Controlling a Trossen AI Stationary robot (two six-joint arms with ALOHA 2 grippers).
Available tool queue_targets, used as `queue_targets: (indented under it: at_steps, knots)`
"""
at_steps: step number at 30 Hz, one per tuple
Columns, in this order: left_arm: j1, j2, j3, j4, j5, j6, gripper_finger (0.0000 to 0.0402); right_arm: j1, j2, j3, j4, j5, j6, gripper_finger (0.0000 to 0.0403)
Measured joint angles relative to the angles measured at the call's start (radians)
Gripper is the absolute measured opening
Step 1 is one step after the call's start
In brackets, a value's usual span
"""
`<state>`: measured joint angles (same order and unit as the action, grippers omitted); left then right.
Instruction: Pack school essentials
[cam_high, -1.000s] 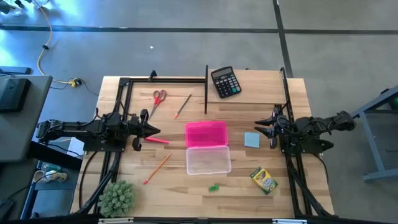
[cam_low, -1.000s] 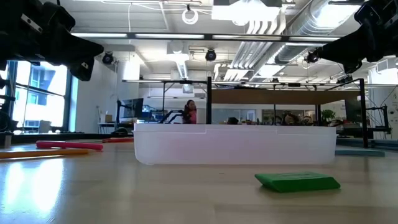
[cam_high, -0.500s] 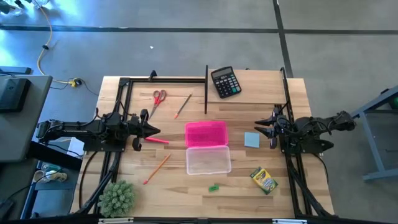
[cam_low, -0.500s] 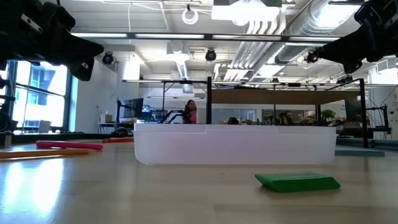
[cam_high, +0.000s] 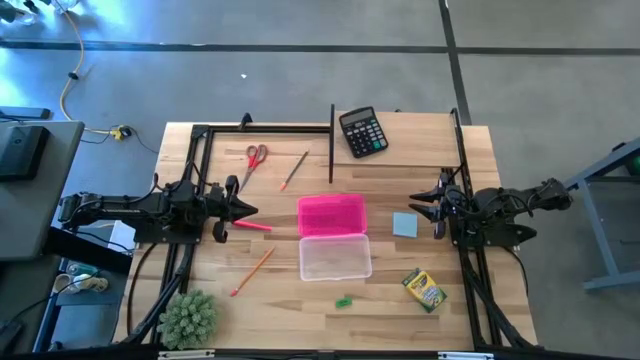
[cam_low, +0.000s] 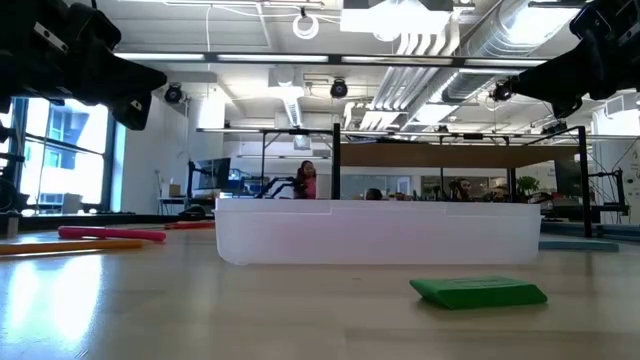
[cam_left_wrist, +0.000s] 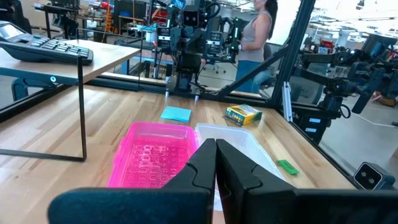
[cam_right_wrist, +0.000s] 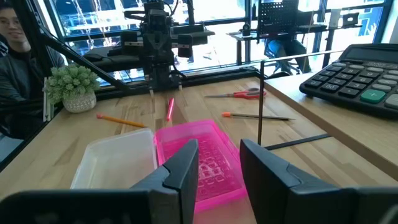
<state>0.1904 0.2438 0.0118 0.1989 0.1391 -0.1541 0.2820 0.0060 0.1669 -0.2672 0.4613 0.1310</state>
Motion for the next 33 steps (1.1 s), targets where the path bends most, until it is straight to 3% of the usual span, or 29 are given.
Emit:
queue_targets:
  at_steps: [33]
  knots:
    - [0.000,0.000,0.000,0.000,0.000,-0.056,0.0003,0.000,0.000,0.000,0.000,0.000,0.000,0.0110]
